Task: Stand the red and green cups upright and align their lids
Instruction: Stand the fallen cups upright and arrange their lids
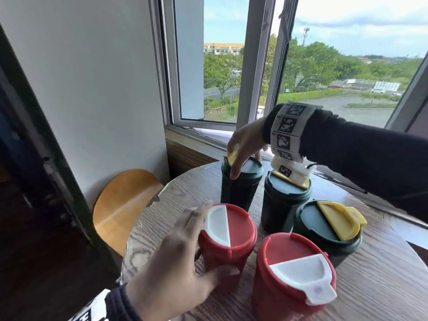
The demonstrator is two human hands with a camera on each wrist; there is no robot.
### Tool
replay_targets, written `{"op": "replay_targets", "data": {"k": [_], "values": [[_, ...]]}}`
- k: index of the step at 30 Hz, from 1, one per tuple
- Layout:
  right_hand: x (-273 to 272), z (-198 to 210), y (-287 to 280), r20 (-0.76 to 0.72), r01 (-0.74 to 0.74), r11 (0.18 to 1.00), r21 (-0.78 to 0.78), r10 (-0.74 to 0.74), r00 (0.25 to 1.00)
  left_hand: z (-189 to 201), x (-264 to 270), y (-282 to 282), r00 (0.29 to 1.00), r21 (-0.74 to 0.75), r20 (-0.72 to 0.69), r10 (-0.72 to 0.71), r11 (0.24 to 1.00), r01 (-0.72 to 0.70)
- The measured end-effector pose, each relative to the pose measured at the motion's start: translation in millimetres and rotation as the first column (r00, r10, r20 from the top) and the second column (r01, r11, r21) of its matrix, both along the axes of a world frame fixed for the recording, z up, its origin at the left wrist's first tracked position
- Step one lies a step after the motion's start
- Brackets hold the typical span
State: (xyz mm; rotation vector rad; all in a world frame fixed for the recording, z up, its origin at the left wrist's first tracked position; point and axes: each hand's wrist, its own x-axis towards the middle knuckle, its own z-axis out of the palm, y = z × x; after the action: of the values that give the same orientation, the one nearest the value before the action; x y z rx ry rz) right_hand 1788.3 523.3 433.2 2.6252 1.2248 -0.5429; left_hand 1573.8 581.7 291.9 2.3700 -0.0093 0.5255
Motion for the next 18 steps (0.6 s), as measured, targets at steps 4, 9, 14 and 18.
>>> {"op": "replay_targets", "data": {"k": [4, 9, 14, 18], "values": [[-10.0, -5.0, -2.9, 0.014, -0.014, 0.998, -0.061, 0.015, 1.0, -1.0, 0.1, -0.8, 1.0, 0.035, 0.019, 0.015, 0.999, -0.016], [-17.5, -10.4, -6.6, 0.085, -0.05, 0.991, -0.124, 0.061, 0.995, -0.4, 0.4, -0.4, 0.999, -0.01, 0.032, 0.004, 1.0, -0.004], [-18.7, -9.2, -7.6, 0.113, -0.12, 0.967, -0.224, 0.148, 0.983, 2.0, -1.1, -1.7, 1.0, -0.036, 0.021, -0.008, 0.999, 0.009], [-21.6, -11.5, -8.5, 0.15, -0.191, 0.943, -0.271, 0.237, 0.96, 3.9, -2.0, -2.8, 1.0, -0.013, 0.01, -0.001, 1.0, 0.001]]}}
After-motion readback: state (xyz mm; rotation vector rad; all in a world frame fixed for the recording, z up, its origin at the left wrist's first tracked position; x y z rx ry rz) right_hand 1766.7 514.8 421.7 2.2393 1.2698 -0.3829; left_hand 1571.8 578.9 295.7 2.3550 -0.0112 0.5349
